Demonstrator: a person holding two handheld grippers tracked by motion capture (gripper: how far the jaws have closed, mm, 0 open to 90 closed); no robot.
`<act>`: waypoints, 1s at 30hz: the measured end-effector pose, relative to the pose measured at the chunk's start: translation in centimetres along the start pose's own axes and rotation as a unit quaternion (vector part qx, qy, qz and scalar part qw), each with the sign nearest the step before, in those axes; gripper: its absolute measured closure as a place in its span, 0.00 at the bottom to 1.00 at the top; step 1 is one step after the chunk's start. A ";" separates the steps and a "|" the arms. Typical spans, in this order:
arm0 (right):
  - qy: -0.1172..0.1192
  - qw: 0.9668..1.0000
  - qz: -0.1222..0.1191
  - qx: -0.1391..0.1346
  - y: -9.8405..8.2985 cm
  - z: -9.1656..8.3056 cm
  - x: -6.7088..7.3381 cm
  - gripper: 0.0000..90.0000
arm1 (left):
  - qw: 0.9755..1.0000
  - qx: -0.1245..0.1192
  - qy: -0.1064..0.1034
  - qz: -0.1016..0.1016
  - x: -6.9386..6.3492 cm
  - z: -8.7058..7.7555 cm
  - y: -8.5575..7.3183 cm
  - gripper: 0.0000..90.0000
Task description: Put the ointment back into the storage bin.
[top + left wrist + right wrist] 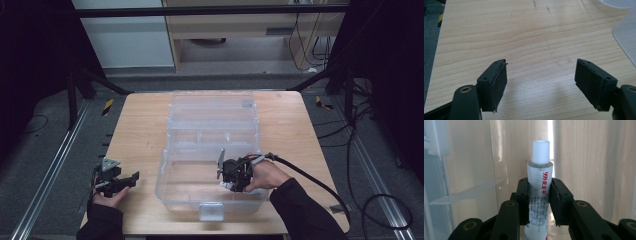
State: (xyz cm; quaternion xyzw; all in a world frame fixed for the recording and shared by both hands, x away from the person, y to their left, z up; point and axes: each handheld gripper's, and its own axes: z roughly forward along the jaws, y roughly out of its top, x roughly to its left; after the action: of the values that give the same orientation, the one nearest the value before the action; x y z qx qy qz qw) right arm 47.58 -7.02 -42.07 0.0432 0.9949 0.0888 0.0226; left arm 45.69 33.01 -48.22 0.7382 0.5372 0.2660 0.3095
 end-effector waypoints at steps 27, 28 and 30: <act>0.010 1.000 -0.002 0.010 0.1 2.8 -0.1 0.77 | 1.000 0.004 -0.001 0.001 0.0 0.1 0.0 0.28; 0.010 1.000 -0.002 0.009 0.0 2.8 -0.1 0.77 | 1.000 0.004 -0.001 0.001 0.0 0.1 0.0 0.28; 0.011 1.000 0.003 0.016 0.1 2.8 -0.1 0.77 | 1.000 0.004 -0.002 0.001 0.0 0.1 0.0 0.28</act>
State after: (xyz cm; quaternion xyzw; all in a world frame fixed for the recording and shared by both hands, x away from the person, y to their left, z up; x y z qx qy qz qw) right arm 47.84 -6.47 -44.84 0.0461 0.9962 0.0734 0.0103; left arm 45.75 32.96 -48.32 0.7405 0.5368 0.2630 0.3072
